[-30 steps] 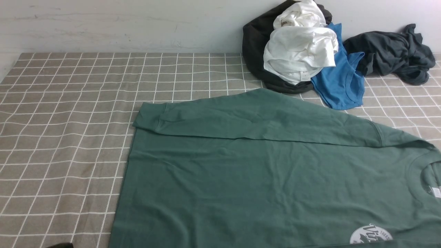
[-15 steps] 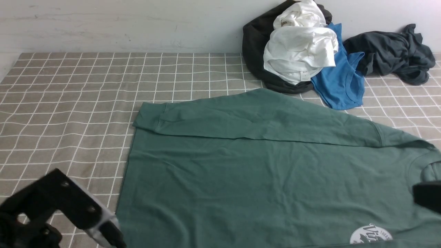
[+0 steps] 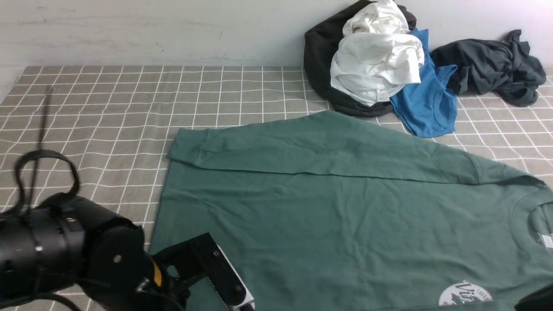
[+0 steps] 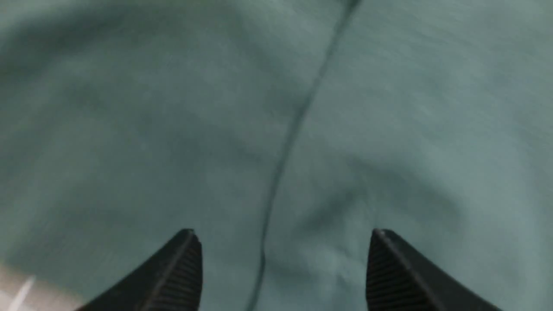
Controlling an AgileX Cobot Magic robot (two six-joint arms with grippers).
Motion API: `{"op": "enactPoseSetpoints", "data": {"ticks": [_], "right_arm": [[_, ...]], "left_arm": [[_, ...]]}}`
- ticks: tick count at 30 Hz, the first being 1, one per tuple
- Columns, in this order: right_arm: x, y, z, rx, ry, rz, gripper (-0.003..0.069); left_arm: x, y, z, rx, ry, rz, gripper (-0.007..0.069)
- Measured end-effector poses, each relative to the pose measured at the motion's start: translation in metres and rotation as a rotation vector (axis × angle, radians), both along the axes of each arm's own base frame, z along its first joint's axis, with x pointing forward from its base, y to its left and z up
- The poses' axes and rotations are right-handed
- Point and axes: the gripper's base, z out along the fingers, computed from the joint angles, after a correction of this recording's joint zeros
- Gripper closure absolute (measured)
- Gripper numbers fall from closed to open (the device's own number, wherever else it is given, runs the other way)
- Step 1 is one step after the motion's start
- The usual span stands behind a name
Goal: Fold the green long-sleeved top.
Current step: Use the left arm to clamp the cuff closest to it
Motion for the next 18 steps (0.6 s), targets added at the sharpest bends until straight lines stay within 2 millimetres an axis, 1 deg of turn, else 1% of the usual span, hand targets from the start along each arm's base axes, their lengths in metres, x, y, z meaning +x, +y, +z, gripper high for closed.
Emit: {"op": "enactPoseSetpoints", "data": {"ticks": [3,5,8,11,12,13,15,16,18], "right_arm": [[0.000,0.000,0.000,0.006,0.002,-0.002,0.0673],[0.000,0.001,0.000,0.009,0.003,-0.002,0.0673],[0.000,0.001,0.000,0.012,0.001,-0.003,0.0673],[0.000,0.001,0.000,0.013,-0.002,-0.004,0.0673],[0.000,0.001,0.001,0.014,-0.004,-0.004,0.0673],[0.001,0.001,0.001,0.014,-0.006,-0.004,0.0673],[0.001,0.001,0.001,0.016,-0.011,-0.006,0.0673],[0.001,0.001,0.001,0.017,-0.014,-0.006,0.0673],[0.002,0.001,0.001,0.019,-0.018,-0.007,0.0673]], "left_arm": [[0.004,-0.002,-0.018,0.039,0.056,0.001,0.0160],[0.006,-0.004,-0.020,0.048,0.071,0.005,0.0183],[0.007,-0.005,-0.020,0.049,0.075,0.009,0.0270],[0.007,-0.005,-0.018,0.037,0.075,0.021,0.0389],[0.006,-0.006,-0.018,0.030,0.076,0.026,0.0457],[0.006,-0.006,-0.017,0.025,0.078,0.031,0.0503],[0.004,-0.005,-0.016,0.021,0.080,0.036,0.0572],[0.004,-0.005,-0.016,0.019,0.081,0.037,0.0589],[0.002,-0.005,-0.015,0.020,0.086,0.037,0.0599]]}}
